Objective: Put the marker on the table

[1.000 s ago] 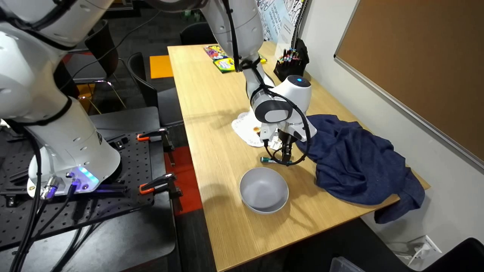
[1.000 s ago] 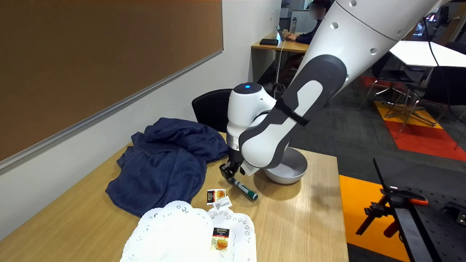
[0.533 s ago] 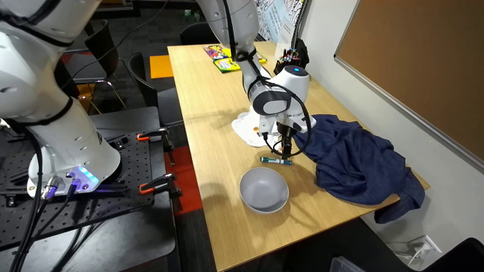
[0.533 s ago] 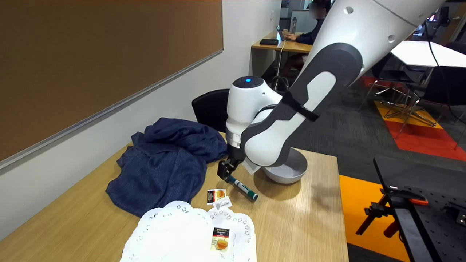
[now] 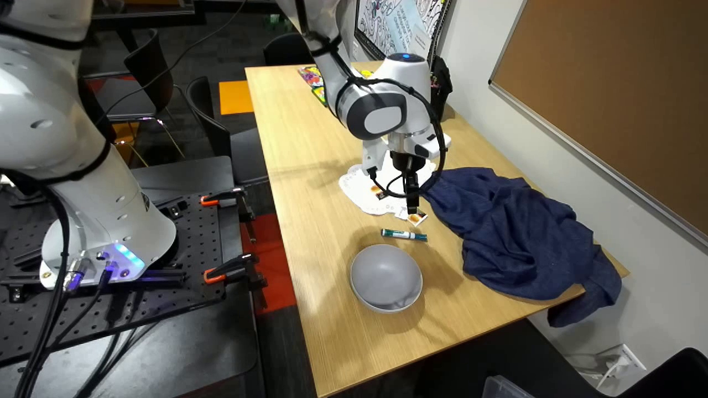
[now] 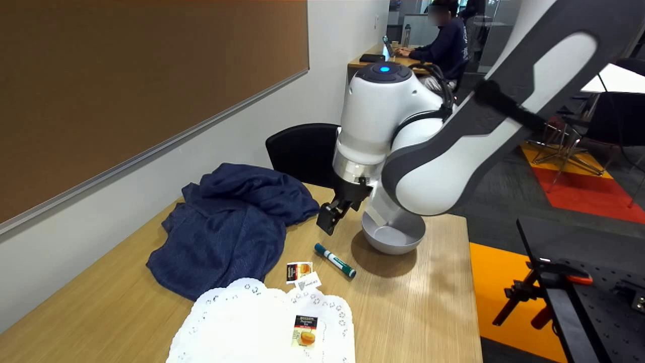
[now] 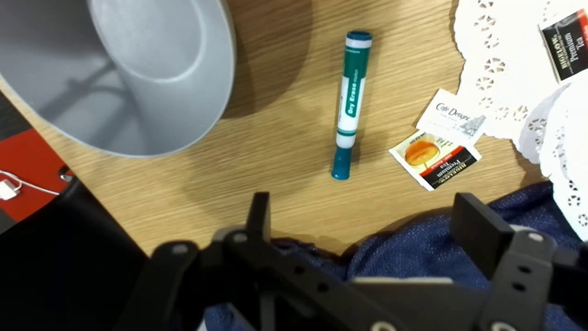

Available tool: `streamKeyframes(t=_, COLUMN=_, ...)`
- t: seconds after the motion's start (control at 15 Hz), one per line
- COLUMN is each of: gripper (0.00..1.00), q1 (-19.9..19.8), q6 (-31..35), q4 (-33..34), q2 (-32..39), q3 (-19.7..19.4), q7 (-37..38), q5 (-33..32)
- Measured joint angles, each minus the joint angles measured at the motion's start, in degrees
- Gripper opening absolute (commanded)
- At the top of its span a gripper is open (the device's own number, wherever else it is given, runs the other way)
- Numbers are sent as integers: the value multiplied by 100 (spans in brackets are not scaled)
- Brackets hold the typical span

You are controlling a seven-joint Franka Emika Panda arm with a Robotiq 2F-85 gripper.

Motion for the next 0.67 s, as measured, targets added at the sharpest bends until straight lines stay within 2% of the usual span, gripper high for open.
streamKeyframes(t=0.4, gripper=100, q1=924, q6=637, q4=-949, q2=-849, q3=-1046, q7=506, q5=-878)
streamKeyframes(t=0.67, gripper=100, q1=1079, q6=718, q4=-1153, q2=-1015, q3=-1220, q7=507, q5=-954)
